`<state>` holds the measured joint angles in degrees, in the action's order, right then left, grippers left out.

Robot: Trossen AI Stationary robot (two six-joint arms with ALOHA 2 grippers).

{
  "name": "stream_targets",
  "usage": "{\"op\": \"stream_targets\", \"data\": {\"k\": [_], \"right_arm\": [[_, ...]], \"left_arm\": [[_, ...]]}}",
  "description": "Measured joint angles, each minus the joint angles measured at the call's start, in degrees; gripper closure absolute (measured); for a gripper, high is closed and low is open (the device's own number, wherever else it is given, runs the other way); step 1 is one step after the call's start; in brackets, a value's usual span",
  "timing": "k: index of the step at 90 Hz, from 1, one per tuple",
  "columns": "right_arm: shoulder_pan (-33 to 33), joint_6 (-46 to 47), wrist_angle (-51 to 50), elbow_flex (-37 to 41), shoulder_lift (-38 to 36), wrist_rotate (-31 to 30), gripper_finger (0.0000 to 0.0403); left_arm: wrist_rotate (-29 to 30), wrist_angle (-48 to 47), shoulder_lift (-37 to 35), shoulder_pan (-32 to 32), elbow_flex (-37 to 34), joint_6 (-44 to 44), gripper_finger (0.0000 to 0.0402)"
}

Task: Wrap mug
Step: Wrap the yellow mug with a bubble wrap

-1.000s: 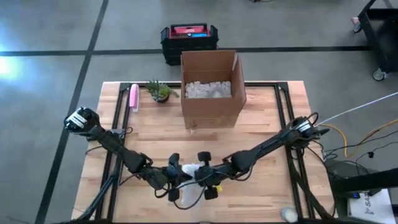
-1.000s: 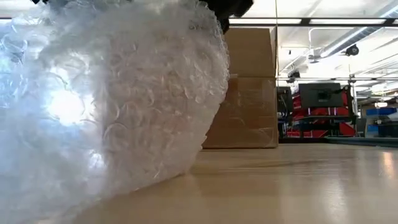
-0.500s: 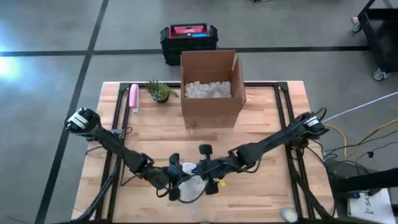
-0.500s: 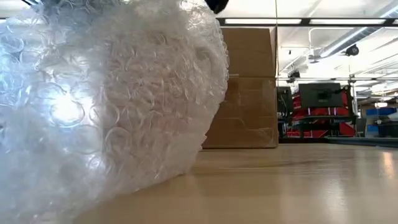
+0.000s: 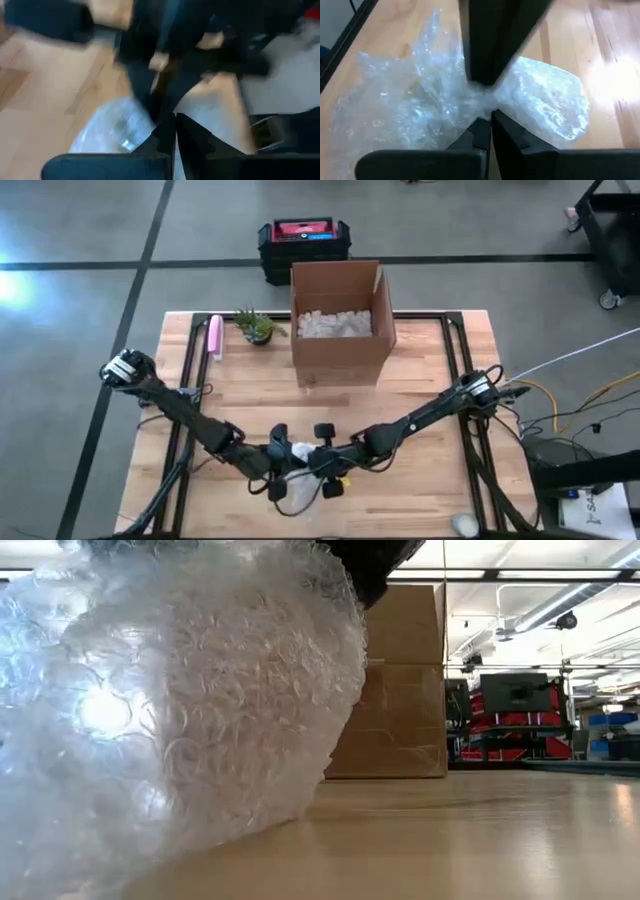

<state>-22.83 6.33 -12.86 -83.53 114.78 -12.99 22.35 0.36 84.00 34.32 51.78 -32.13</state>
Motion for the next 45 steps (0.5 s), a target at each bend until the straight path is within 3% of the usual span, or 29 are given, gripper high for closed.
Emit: {"op": "stream_targets", "data": {"k": [8, 20, 29, 45], "right_arm": [[0.0, 0.0, 0.0, 0.0, 0.0, 0.1, 0.0403], [0.0, 0.1, 0.0, 0.0, 0.0, 0.0, 0.0403], [0.0, 0.5, 0.0, 0.1, 0.0, -0.1, 0.0403], [0.0, 1.2, 0.0, 0.1, 0.0, -0.4, 0.0403]], "left_arm": [[-3.6, -8.0, -2.2, 0.4, 2.1, -2.6, 0.0401], [-4.4, -14.9, -4.1, 2.3, 3.0, -8.7, 0.0401], [-5.1, -12.0, -1.7, 3.4, 1.0, -9.9, 0.0401], [-3.0, -2.5, 5.0, 0.1, 1.1, -4.2, 0.0401]]}}
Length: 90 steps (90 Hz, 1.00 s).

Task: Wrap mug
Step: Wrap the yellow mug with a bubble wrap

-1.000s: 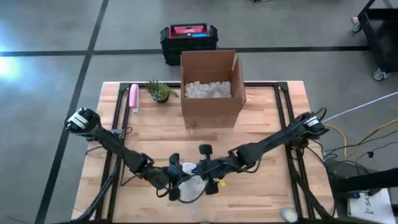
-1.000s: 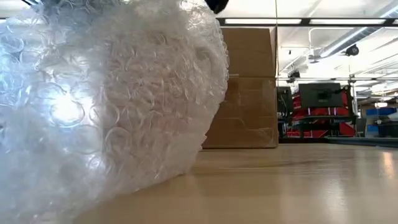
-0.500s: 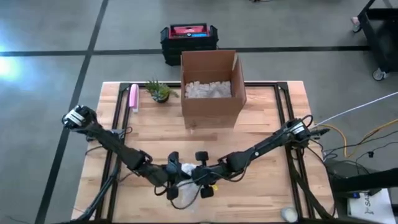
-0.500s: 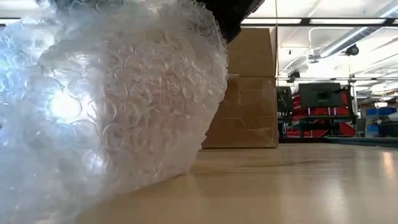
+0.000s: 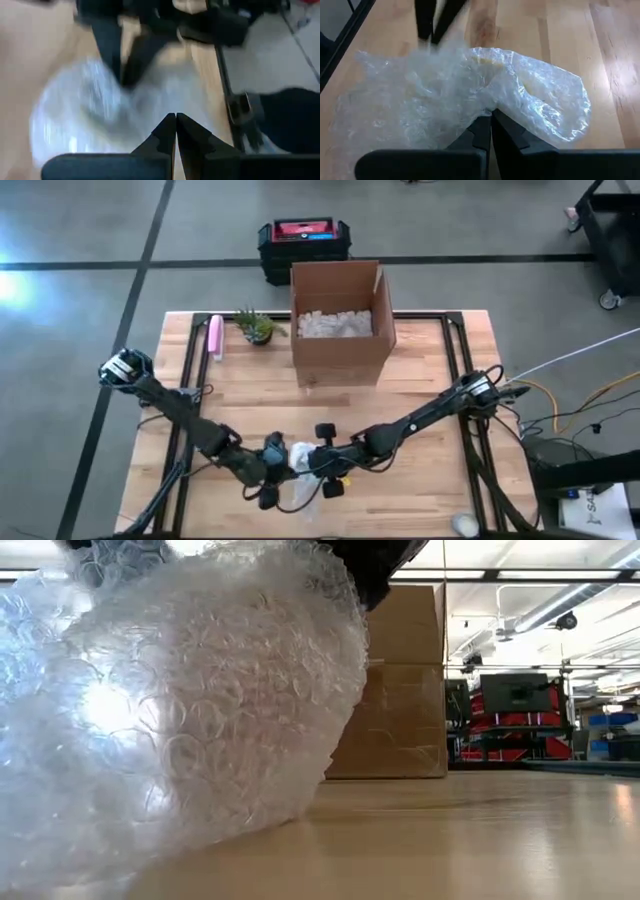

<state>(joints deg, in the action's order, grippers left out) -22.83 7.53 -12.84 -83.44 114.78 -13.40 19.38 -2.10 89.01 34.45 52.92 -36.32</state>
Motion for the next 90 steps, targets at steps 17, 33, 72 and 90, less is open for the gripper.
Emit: {"op": "stream_targets", "data": {"k": [17, 33, 72, 90], "right_arm": [[0.1, 1.0, -3.5, -0.9, -1.3, -1.1, 0.0403], [-0.2, 1.6, -11.5, -6.3, -5.6, -1.1, 0.0403], [-0.4, 7.8, -8.9, -5.6, 2.4, -0.1, 0.0403], [-0.4, 7.1, -8.5, -5.7, 2.8, 0.1, 0.0403]], "left_arm": [[-0.3, 3.1, 4.4, -2.6, 0.1, -1.5, 0.0401], [-0.2, 3.1, 4.1, -2.3, 0.0, -1.1, 0.0401], [-1.5, 1.5, -1.1, -1.1, -0.4, -2.1, 0.0401], [3.6, -5.9, -8.8, 0.1, -0.3, -1.9, 0.0401]]}}
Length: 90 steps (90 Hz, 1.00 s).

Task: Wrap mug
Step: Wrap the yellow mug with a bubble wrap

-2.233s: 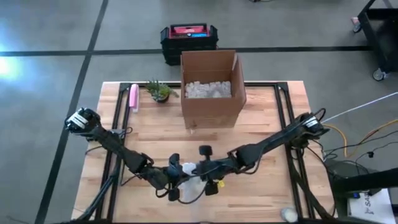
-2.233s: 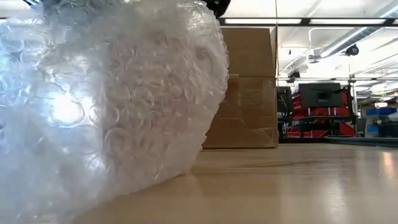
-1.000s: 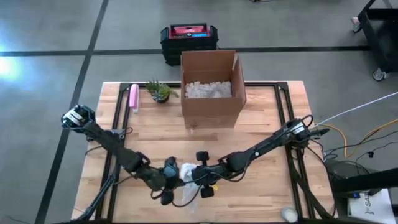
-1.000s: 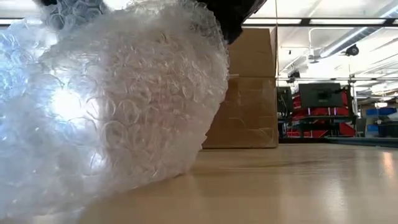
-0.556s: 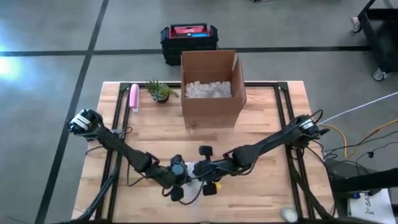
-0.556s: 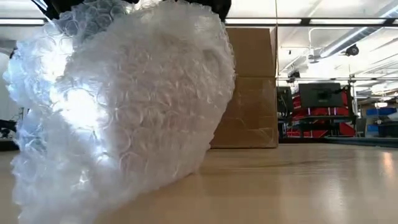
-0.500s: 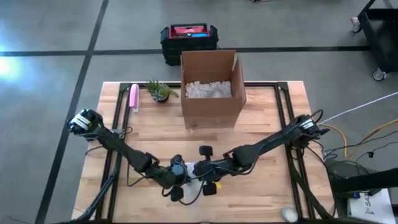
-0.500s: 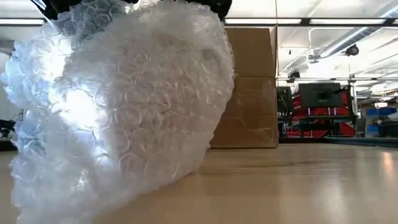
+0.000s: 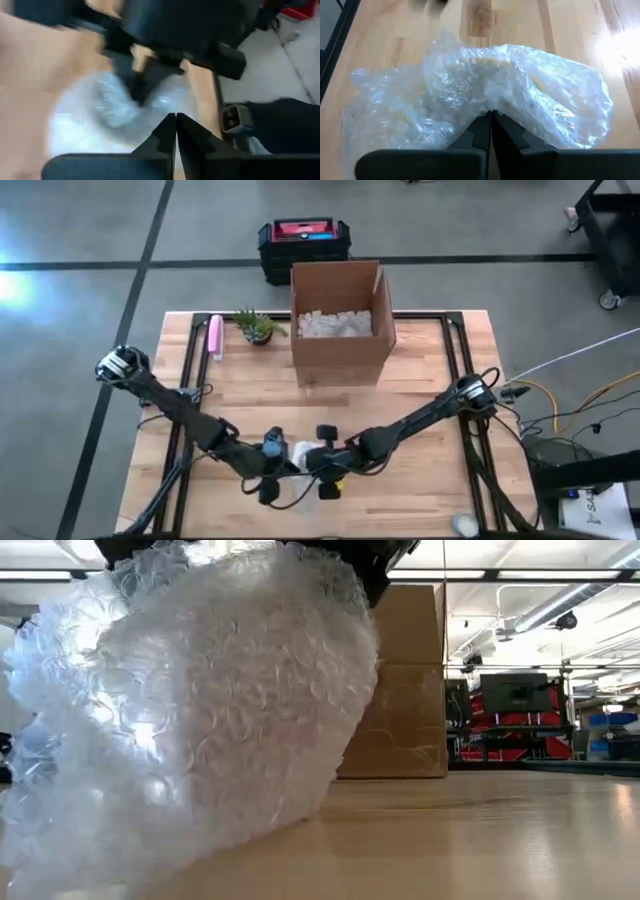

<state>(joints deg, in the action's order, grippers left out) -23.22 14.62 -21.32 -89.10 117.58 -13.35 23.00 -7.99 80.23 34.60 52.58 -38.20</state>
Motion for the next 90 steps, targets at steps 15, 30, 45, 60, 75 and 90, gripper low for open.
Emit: {"op": "stream_targets", "data": {"k": [15, 30, 45, 60, 75, 90], "right_arm": [[0.0, -1.7, -0.6, -0.7, -0.2, 0.1, 0.0403], [0.0, -1.5, -2.0, -1.0, -0.3, 0.1, 0.0403], [0.0, -1.3, -14.2, -6.6, -1.6, 0.3, 0.0403], [0.0, -1.8, -23.2, -13.7, -2.7, -2.9, 0.0403], [0.5, -3.6, -17.1, -11.5, -0.9, -6.0, 0.0403], [0.7, -0.7, -16.1, -10.0, 2.0, -6.5, 0.0403]], "left_arm": [[2.5, -1.0, 1.8, -3.0, -0.3, 4.1, 0.0401], [-4.5, 6.9, 9.2, -4.7, -0.2, 6.6, 0.0401], [-5.1, 9.2, 14.7, -4.7, 0.1, 4.4, 0.0402], [-6.1, 10.6, 15.5, -4.7, 0.0, 4.3, 0.0402], [-6.1, 10.8, 14.3, -4.6, 0.0, 4.6, 0.0402], [-8.7, 6.6, 9.9, -4.2, -0.2, 3.9, 0.0402]]}}
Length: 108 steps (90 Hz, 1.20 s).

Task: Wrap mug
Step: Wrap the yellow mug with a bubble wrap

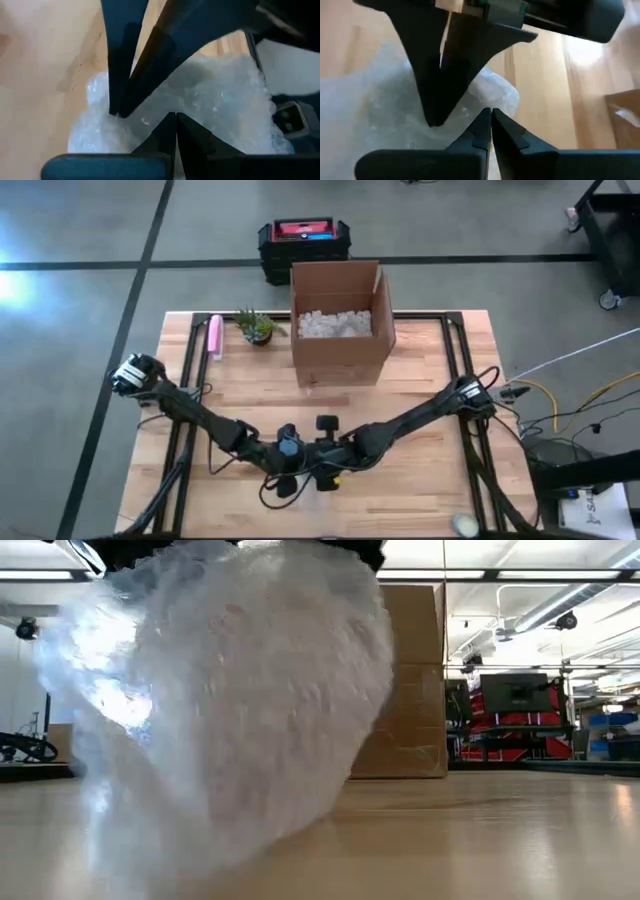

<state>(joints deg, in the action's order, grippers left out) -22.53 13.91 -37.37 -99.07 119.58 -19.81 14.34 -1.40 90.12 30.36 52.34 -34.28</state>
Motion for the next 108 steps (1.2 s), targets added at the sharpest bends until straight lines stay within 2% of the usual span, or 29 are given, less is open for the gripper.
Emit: {"op": "stream_targets", "data": {"k": [10, 21, 27, 36, 42, 50, 58, 71, 77, 82, 90, 108], "right_arm": [[-0.5, 0.0, 0.0, 0.2, 1.1, -0.3, 0.0403], [-0.7, 0.0, 0.1, 0.4, 1.4, 0.5, 0.0403], [-0.8, 0.0, 0.2, 0.4, 1.4, 0.6, 0.0403], [-1.0, 0.0, 0.4, 0.4, 1.4, 0.7, 0.0403], [-1.0, 0.0, 0.5, 0.4, 1.4, 0.7, 0.0403], [-1.0, -0.6, 0.9, 0.3, 1.4, 0.8, 0.0403], [-1.1, -1.9, 0.5, -0.6, 1.3, 1.3, 0.0403], [-1.1, -3.9, -6.0, -4.8, 0.3, 1.5, 0.0403], [-1.2, -4.1, -9.8, -7.8, -0.8, 4.2, 0.0403], [-1.4, -3.9, -12.9, -9.8, -1.5, 8.7, 0.0403], [-2.3, -3.4, -13.1, -10.9, -1.6, 15.1, 0.0403], [-2.7, -3.2, -11.0, -8.5, 0.5, 15.9, 0.0403]], "left_arm": [[0.5, -3.8, -5.7, 0.7, -0.1, -0.2, 0.0402], [7.2, -7.5, -9.3, 0.8, 0.0, -0.3, 0.0402], [8.6, -7.7, -9.2, 0.6, -0.4, -0.4, 0.0402], [8.3, -6.0, -7.1, 0.8, -0.4, -0.8, 0.0402], [5.9, -4.2, -4.5, 0.9, -0.4, -0.8, 0.0402], [2.9, 0.9, -0.6, 1.0, -0.4, -0.7, 0.0402], [2.5, 5.3, 3.0, 1.0, -0.2, 0.5, 0.0402], [2.6, 6.4, 5.1, 0.8, 0.0, 0.6, 0.0402], [2.9, 6.4, 5.1, 0.8, 0.0, 0.1, 0.0402], [3.5, 6.5, 4.9, 0.8, 0.0, 0.1, 0.0402], [3.8, 6.6, 4.7, 0.7, -0.1, 0.2, 0.0402], [4.1, 6.6, 4.7, 0.7, -0.1, 0.5, 0.0401]]}}
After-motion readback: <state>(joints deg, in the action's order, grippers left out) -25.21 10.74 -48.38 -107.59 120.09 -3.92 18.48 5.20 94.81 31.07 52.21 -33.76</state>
